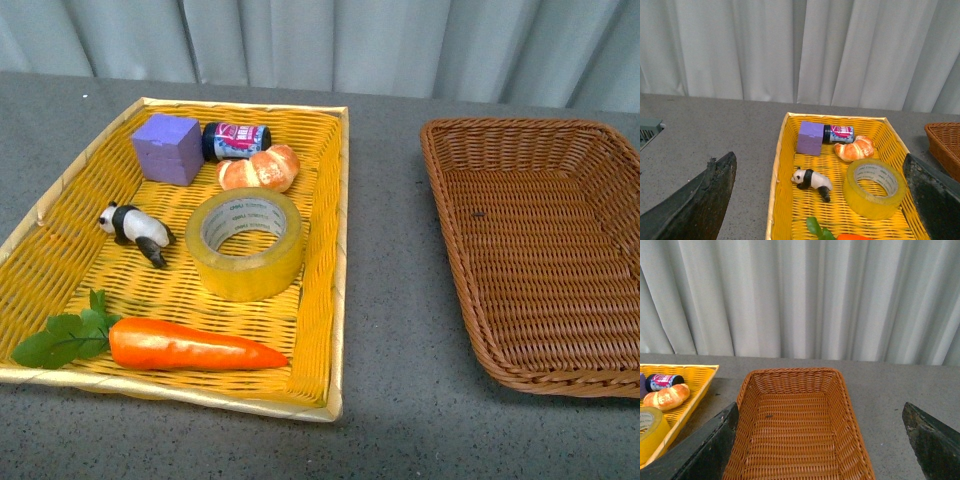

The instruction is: Move tape to another basket

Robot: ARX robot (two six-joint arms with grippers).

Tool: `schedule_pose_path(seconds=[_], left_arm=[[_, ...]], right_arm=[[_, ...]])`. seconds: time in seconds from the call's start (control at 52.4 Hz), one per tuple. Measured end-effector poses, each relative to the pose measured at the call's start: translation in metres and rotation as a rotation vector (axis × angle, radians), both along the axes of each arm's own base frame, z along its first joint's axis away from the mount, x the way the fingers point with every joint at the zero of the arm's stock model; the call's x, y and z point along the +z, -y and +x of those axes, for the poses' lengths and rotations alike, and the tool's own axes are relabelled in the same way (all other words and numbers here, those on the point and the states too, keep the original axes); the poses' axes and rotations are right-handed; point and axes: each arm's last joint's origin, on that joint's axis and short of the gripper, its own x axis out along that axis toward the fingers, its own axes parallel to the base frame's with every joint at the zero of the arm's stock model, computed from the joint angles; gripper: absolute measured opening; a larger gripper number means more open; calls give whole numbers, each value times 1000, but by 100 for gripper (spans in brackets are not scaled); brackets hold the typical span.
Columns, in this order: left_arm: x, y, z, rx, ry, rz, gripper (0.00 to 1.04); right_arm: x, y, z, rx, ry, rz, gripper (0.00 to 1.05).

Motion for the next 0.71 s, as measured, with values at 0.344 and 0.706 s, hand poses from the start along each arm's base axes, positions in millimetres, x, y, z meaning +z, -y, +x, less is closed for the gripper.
schedule_pose_path(seconds=[0.344,0.706], left_arm=[[0,0,0,0,0,0,98],[-7,2,7,139,-263,-70,98]], right_arm=[[0,0,0,0,0,0,96],[0,0,0,0,0,0,96]])
